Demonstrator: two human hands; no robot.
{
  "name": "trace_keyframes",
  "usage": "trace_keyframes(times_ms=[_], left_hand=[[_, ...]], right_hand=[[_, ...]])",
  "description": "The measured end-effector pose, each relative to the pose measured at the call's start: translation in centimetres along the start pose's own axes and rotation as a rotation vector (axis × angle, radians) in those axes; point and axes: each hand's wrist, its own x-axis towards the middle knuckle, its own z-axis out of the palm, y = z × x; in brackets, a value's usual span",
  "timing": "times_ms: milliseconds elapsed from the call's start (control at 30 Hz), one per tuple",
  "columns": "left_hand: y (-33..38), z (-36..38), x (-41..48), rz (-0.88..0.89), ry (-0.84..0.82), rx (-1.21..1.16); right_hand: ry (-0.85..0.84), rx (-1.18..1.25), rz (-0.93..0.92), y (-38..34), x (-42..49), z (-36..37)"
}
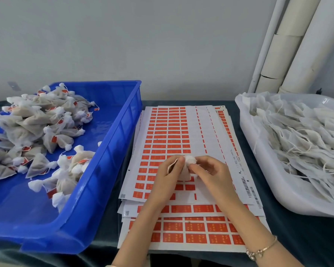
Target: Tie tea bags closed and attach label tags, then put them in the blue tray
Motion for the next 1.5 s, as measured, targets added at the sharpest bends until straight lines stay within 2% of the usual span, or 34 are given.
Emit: trace_keyframes(times_ms=[200, 400, 633, 933, 1133, 1233, 1367, 1500], left_hand=[[-0.6, -0.1, 0.5, -0.077, 0.063, -0.041], [-0.4, 0.1, 0.6, -0.115, 0.078, -0.048], [-0.2, -0.2, 0.8, -0.22, 0.075, -0.224], [-0.1, -0.3, 0.6, -0.188, 0.045, -0.277], [0.1, -1.2, 0.8, -0.253, -0.081, -0.422], [0.3, -1.5, 0.8, -0.226, -0.119, -0.443], [0.5, -1.3, 0.6, -0.211, -0.089, -0.44], [0.4, -0.8, 0.7, -0.199, -0.06, -0.414]], right_hand=[[0.072, 0.122, 0.028, -0.3, -0.2, 0.1], [0.166, 0.049, -0.098, 0.0, -0.3, 0.0], [0.154, -0.342, -0.403, -0.1, -0.9, 0.7], [0.171, -0.435, -0.375, 0.3, -0.9, 0.5], [0.145, -0.332, -0.361, 0.0, -0.9, 0.2], [0.118, -0.235, -0.328, -0.2, -0.9, -0.1], [0.081, -0.142, -0.328, -0.7, -1.2, -0.1], [0.091, -0.156, -0.383, -0.7, -1.2, 0.3]])
